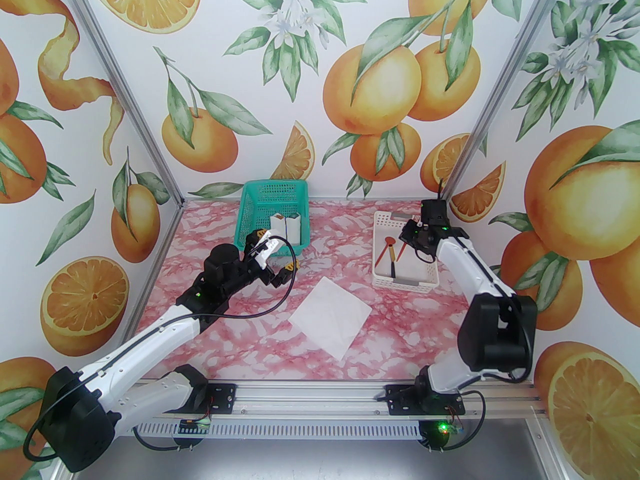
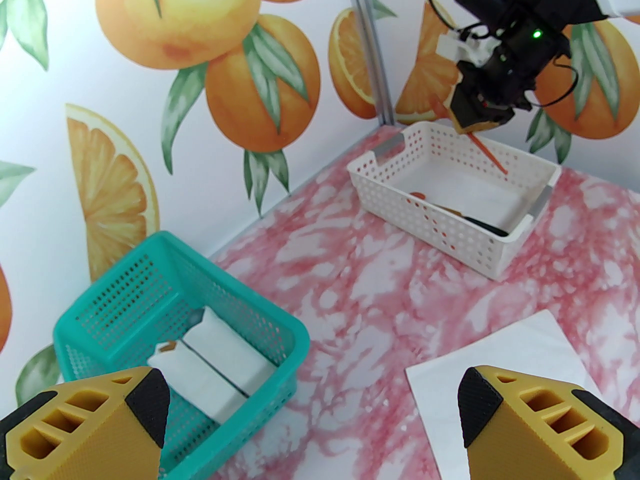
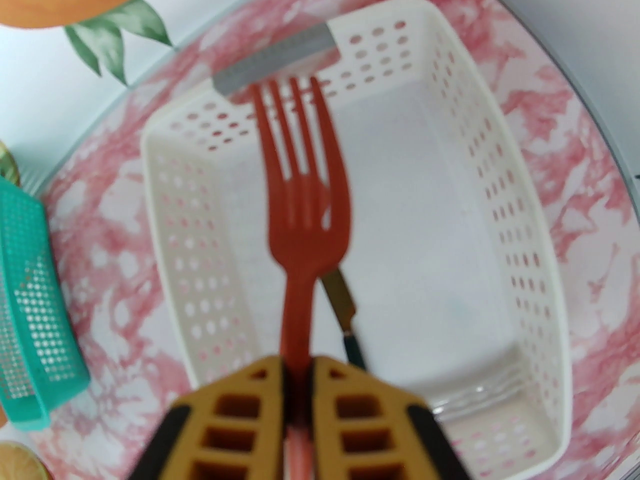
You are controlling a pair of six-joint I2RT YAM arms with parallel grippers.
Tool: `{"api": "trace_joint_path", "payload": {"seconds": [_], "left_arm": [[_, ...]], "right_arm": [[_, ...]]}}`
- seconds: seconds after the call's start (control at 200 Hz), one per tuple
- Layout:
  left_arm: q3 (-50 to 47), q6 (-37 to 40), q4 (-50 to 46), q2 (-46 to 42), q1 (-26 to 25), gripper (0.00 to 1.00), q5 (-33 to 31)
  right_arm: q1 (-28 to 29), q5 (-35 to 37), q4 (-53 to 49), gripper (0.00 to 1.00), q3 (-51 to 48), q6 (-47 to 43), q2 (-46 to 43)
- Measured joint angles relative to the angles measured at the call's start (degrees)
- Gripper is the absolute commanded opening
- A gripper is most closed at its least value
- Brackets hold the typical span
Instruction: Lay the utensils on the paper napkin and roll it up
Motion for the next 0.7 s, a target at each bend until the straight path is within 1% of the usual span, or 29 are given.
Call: {"api": "trace_joint_path", "payload": {"seconds": [0.205, 0.33, 0.42, 0.7], "left_arm": [[0.0, 0.0, 0.0, 0.0, 0.0, 1.0, 0.0], [0.0, 0.0, 0.0, 0.0, 0.0, 1.0, 0.0], [0.0, 0.0, 0.0, 0.0, 0.0, 1.0, 0.0], [0.0, 0.0, 0.0, 0.0, 0.0, 1.0, 0.0]], "right_arm": [[0.3, -2.9, -0.8, 0.13, -3.8, -0.4, -6.3], [1.9, -3.4, -1.8, 0.13, -5.7, -0.6, -9.7], [4.1, -3.8, -2.8, 0.13, -7.0, -0.6, -12.2], [14.4, -4.3, -4.2, 0.13, -9.9, 0.4, -16.9]]}}
